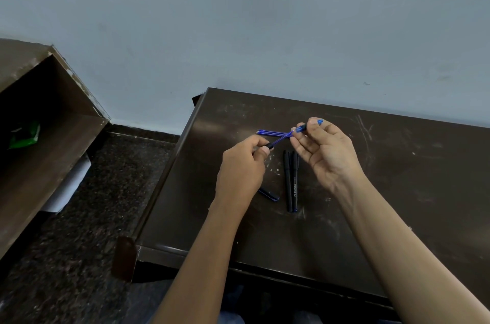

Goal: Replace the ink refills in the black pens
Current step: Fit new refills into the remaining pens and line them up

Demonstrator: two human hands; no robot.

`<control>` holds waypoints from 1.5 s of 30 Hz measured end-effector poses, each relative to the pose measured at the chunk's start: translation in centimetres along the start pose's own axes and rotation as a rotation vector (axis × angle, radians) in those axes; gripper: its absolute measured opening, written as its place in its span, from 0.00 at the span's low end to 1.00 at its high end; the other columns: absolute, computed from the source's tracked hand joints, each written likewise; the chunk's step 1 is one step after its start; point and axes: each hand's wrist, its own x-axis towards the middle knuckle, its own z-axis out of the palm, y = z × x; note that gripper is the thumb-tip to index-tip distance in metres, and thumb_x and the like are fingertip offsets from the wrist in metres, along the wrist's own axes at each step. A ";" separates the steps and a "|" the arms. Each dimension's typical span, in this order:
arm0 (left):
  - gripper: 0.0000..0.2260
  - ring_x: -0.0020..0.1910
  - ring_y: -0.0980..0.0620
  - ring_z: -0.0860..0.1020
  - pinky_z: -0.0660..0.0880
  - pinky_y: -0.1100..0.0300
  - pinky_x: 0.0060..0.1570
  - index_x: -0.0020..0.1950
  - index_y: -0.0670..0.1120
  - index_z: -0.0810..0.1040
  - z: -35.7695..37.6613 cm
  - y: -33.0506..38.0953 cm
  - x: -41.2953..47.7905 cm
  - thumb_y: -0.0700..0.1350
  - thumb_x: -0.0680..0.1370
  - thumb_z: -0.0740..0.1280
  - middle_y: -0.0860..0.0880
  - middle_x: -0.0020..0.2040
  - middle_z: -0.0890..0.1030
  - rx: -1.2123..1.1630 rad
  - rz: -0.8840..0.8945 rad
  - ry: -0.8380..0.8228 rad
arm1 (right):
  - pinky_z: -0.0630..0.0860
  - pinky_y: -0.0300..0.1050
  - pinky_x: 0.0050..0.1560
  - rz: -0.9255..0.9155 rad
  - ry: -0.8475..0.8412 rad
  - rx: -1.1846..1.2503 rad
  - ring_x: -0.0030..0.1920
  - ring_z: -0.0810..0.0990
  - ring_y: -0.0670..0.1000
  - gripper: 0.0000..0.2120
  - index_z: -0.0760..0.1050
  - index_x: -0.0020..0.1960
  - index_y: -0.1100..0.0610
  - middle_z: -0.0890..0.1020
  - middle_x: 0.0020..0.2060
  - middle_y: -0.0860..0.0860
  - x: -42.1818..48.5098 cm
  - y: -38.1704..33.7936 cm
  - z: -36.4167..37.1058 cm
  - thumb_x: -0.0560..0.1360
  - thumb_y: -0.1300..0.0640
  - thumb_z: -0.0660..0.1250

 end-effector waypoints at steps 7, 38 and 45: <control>0.08 0.36 0.60 0.72 0.65 0.69 0.33 0.56 0.48 0.78 0.0 -0.1 0.0 0.45 0.80 0.60 0.53 0.44 0.76 -0.004 0.013 0.001 | 0.81 0.46 0.50 -0.036 -0.077 -0.126 0.43 0.84 0.50 0.02 0.76 0.47 0.56 0.83 0.42 0.54 -0.5 0.4 0.4 0.78 0.61 0.65; 0.13 0.36 0.60 0.75 0.66 0.71 0.34 0.51 0.44 0.78 0.4 0.1 0.3 0.47 0.82 0.56 0.48 0.46 0.82 -0.075 -0.030 -0.085 | 0.82 0.42 0.46 0.018 -0.128 -0.242 0.36 0.84 0.45 0.05 0.76 0.52 0.59 0.84 0.44 0.54 -1.1 0.3 1.0 0.77 0.64 0.64; 0.07 0.34 0.60 0.74 0.66 0.72 0.32 0.54 0.46 0.77 0.1 -0.1 0.1 0.45 0.80 0.61 0.50 0.43 0.79 -0.006 0.047 -0.070 | 0.81 0.41 0.42 0.028 -0.137 -0.243 0.37 0.84 0.46 0.06 0.76 0.53 0.59 0.84 0.43 0.54 -1.1 0.3 1.1 0.77 0.65 0.64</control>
